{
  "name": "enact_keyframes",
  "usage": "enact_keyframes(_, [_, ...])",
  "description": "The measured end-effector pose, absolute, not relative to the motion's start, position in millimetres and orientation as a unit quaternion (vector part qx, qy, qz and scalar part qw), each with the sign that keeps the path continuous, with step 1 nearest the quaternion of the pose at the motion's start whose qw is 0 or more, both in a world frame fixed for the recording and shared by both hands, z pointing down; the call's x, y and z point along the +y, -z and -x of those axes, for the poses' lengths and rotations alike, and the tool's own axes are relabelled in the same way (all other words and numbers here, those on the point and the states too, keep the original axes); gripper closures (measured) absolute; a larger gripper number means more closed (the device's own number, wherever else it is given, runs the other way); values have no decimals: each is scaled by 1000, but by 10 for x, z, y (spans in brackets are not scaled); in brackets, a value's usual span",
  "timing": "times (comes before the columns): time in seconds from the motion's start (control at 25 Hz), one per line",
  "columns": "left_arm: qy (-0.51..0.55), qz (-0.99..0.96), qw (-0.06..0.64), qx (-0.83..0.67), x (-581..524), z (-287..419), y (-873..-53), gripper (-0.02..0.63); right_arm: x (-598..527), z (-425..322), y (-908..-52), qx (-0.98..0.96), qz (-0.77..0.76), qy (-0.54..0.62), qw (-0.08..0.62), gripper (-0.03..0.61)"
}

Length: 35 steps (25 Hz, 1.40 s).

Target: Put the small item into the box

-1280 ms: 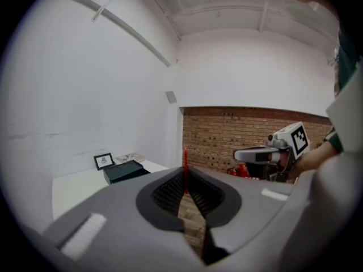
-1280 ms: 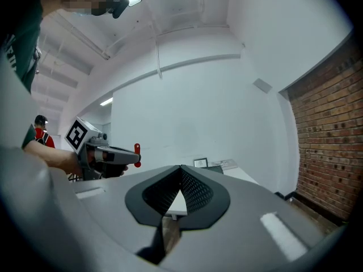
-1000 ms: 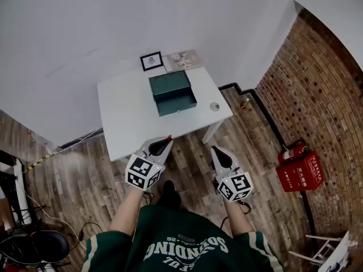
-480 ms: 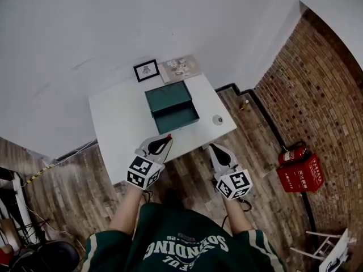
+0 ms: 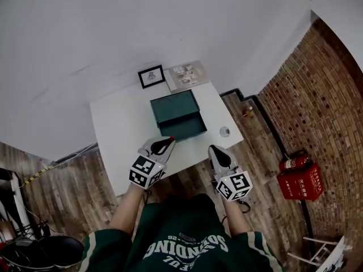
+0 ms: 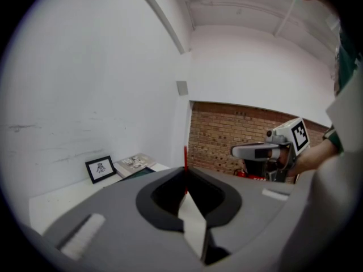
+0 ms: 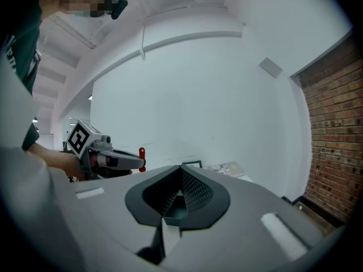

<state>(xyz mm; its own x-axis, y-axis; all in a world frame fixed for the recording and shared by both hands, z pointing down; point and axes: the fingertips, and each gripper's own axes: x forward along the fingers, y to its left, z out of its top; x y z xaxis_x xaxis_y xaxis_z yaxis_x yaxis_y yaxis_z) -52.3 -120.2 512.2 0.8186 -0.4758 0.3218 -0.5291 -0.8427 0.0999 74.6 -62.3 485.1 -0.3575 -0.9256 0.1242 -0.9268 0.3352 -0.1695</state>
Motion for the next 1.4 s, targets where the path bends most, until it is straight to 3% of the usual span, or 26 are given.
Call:
enact_keyframes(0.88, [-136, -868, 125, -462, -2533, 479, -5075, 552, -2628, -965, -4849, -916, -380, -127, 11, 577])
enact_keyframes(1.4, [-138, -825, 129, -532, -2662, 495, -5032, 552, -3064, -943, -4906, -942, -306, -138, 12, 577])
